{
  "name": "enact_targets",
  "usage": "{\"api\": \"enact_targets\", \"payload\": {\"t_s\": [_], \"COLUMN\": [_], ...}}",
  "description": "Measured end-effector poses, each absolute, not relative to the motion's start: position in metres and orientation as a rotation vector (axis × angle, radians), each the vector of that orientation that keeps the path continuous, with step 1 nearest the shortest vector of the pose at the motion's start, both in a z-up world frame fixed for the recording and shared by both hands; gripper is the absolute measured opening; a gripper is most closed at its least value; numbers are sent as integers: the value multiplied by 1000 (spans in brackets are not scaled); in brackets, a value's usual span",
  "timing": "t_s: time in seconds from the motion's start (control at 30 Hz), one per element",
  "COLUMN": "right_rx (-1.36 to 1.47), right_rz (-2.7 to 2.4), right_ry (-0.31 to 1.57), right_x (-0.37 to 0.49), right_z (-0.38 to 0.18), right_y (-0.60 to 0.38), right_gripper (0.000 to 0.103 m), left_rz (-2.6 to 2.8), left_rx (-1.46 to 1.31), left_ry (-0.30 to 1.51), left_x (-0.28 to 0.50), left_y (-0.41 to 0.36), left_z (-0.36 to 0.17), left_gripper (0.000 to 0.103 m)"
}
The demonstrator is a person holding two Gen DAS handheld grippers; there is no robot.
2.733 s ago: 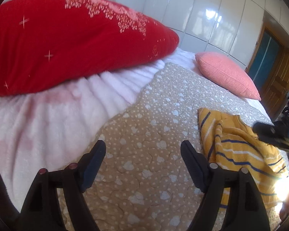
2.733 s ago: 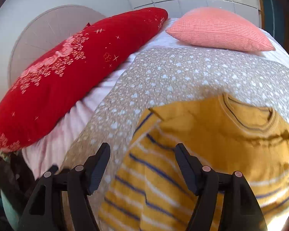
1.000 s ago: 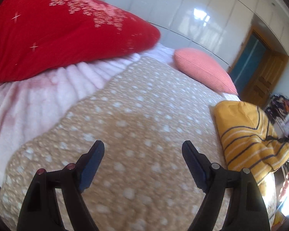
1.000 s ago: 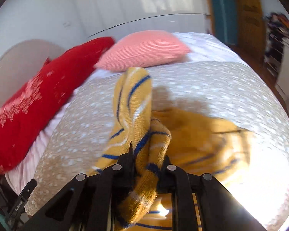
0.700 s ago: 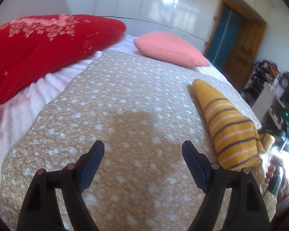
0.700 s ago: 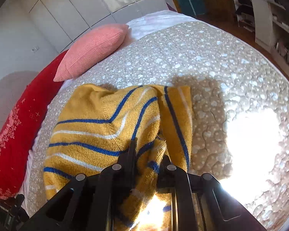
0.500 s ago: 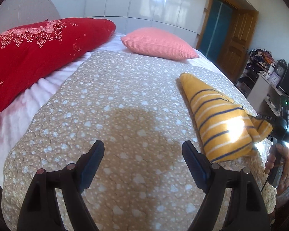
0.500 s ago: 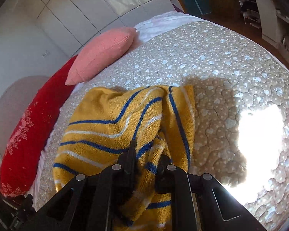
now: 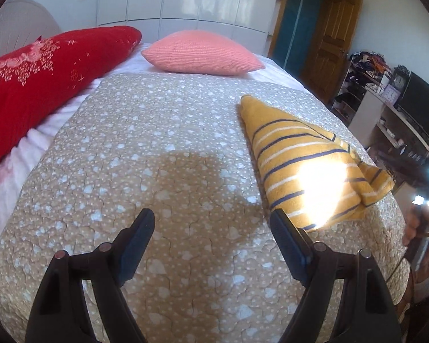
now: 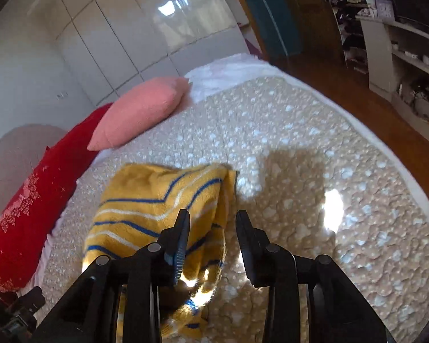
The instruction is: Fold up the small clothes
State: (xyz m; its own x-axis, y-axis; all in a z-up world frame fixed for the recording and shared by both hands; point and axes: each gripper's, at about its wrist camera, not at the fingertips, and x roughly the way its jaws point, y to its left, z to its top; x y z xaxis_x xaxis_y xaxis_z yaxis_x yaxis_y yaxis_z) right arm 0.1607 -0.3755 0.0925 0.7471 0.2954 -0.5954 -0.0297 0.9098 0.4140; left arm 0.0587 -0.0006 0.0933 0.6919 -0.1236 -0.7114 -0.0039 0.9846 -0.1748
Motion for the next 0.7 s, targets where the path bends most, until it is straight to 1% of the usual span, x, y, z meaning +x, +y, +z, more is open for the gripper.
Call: {"api": "enact_targets", "payload": {"t_s": [0.1, 0.2, 0.27, 0.33, 0.37, 0.4, 0.47, 0.5, 0.57, 0.6, 0.7], "right_rx": [426, 429, 414, 393, 382, 385, 429, 433, 400, 386, 426], "right_rz": [291, 439, 442, 375, 334, 308, 290, 280, 249, 240, 258], "right_ry": [652, 666, 726, 831, 903, 962, 983, 977, 959, 953, 896], "right_x": [148, 143, 145, 151, 154, 157, 155, 151, 145, 142, 132], "right_z": [118, 121, 106, 77, 57, 39, 21, 21, 24, 25, 34], "right_y": [-371, -351, -340, -338, -340, -343, -353, -356, -359, -359, -366], "right_gripper": [36, 36, 36, 35, 30, 28, 28, 30, 31, 35, 39], "left_rz": [-79, -95, -102, -104, -102, -100, -97, -94, -93, -94, -118], "left_rx": [-172, -175, -163, -142, -132, -125, -126, -135, -153, -158, -163], "left_ry": [816, 832, 836, 832, 832, 833, 838, 843, 848, 849, 855], "left_x": [61, 61, 59, 56, 54, 53, 51, 49, 47, 46, 49], "left_y": [-9, -19, -24, -27, -27, -27, -24, -22, -19, -19, -20], "left_z": [92, 90, 89, 90, 90, 90, 89, 88, 87, 86, 87], "left_gripper": [82, 82, 82, 82, 82, 82, 82, 82, 82, 82, 82]}}
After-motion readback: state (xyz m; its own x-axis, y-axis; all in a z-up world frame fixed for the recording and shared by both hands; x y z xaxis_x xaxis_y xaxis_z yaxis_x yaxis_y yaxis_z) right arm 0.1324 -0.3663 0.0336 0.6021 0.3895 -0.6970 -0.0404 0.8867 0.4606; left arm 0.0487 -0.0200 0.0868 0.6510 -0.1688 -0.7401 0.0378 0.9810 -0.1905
